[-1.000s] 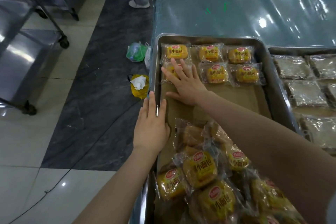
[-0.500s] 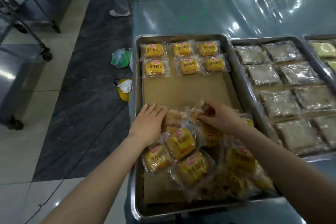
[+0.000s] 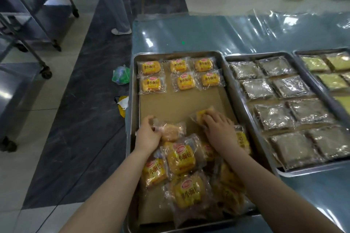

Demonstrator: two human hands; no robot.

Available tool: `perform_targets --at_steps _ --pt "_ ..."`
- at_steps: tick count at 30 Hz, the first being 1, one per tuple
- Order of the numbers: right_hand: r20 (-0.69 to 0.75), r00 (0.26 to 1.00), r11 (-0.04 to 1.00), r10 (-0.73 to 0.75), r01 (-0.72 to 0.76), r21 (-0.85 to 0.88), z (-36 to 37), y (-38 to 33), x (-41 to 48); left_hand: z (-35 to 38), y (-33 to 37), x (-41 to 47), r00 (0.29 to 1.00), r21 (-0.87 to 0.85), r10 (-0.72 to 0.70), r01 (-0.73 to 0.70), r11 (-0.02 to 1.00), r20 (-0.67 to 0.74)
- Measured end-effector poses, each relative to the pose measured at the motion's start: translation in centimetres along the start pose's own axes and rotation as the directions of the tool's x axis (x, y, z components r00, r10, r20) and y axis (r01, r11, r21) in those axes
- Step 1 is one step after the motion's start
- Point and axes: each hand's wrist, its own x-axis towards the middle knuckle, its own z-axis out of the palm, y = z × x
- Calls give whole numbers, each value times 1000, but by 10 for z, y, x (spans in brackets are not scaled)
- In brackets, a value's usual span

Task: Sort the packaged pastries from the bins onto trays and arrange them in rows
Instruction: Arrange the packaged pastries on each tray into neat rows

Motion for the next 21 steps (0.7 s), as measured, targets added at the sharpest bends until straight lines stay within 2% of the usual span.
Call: perform_targets --at_steps 4,6,7,8,9,10,11,13,16,21 --pt "8 999 999 -36 35 27 6 7 -4 -13 10 11 966 -29 92 -102 994 -240" --pt "53 995 996 -88 88 1 9 9 -3 -21 20 14 915 98 269 -250 963 -300" --pt "63 991 993 -116 118 -20 12 9 -3 -24 24 14 866 240 415 -355 903 -278" --pt "65 989 990 -135 138 -43 14 9 -3 -25 27 14 800 390 566 -464 795 -201" --pt "65 987 986 -145 149 -69 16 9 -3 -23 28 13 724 500 684 -563 658 -85" --pt "65 987 984 -147 152 -91 16 8 -3 -20 28 12 668 559 742 -637 531 56" --pt "60 988 984 -141 146 -99 16 7 -3 -14 27 10 650 586 733 -679 443 199" --pt "19 993 991 -118 119 -64 16 5 -3 -2 20 5 686 600 620 -693 400 380" --pt "-22 996 996 -84 84 -14 14 3 -5 7 8 3 761 549 498 -647 530 416" --pt "-47 998 998 -29 32 56 12 -2 -4 9 10 6 804 645 346 -595 480 484"
